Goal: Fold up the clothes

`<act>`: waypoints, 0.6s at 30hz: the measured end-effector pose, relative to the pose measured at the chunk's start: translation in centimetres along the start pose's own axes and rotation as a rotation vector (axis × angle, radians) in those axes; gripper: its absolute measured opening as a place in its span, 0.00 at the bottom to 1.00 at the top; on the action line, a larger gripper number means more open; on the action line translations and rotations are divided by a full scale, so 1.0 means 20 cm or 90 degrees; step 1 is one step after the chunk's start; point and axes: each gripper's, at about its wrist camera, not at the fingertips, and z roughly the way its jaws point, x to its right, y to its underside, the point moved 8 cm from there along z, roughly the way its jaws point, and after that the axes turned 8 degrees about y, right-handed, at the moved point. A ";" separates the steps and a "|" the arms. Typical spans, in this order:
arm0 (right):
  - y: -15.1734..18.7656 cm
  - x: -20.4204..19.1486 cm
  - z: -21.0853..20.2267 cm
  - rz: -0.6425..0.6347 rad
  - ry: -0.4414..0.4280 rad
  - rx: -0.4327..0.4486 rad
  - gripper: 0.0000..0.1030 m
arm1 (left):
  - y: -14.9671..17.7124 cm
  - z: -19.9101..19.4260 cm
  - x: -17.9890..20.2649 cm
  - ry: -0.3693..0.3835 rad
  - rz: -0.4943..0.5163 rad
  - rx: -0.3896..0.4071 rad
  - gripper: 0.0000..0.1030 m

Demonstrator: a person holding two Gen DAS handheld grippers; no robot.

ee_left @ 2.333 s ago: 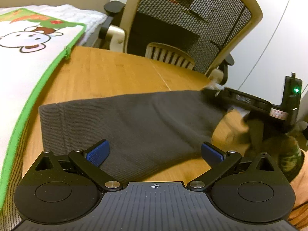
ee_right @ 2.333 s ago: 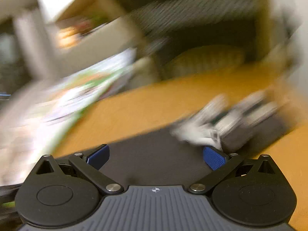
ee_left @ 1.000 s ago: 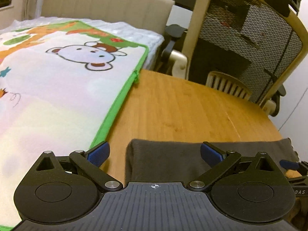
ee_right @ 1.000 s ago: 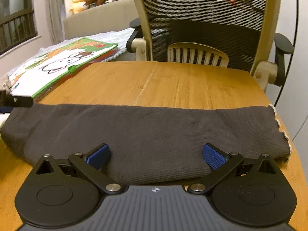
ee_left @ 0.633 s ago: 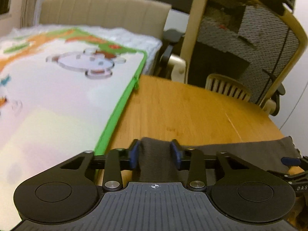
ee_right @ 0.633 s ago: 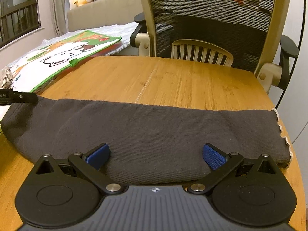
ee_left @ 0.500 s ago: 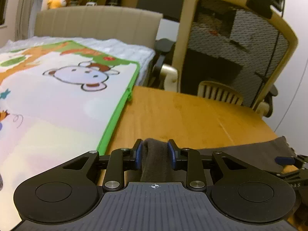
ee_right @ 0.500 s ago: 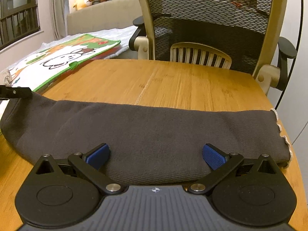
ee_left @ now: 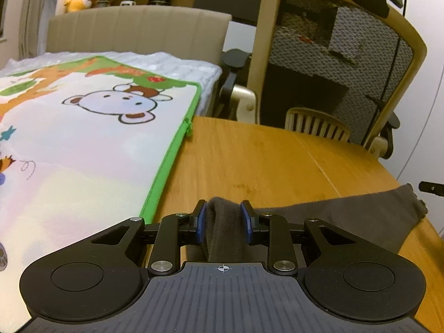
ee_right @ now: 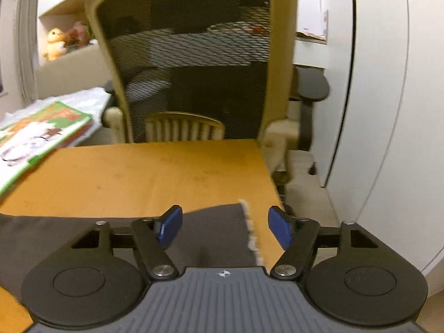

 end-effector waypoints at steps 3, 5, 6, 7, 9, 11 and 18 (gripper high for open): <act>0.02 0.03 0.14 0.004 -0.006 -0.026 0.66 | 0.01 0.03 -0.02 -0.001 -0.013 -0.014 0.28; 0.05 0.00 0.21 -0.002 -0.024 -0.054 0.49 | 0.02 0.05 -0.03 0.000 -0.013 -0.020 0.29; 0.07 -0.04 0.23 -0.007 -0.037 -0.064 0.35 | 0.01 0.06 -0.03 0.001 -0.010 -0.022 0.29; 0.09 -0.08 0.25 -0.012 -0.050 -0.075 0.34 | 0.01 0.07 -0.03 0.001 -0.008 -0.024 0.28; 0.09 -0.15 0.26 -0.033 -0.048 -0.067 0.27 | -0.02 0.10 -0.03 0.001 0.002 -0.026 0.26; 0.03 -0.19 0.26 -0.049 -0.050 -0.056 0.20 | -0.09 0.10 -0.02 -0.001 0.015 -0.014 0.25; -0.24 -0.12 -0.13 0.003 -0.096 0.049 0.18 | -0.25 -0.23 0.10 0.043 0.033 0.084 0.22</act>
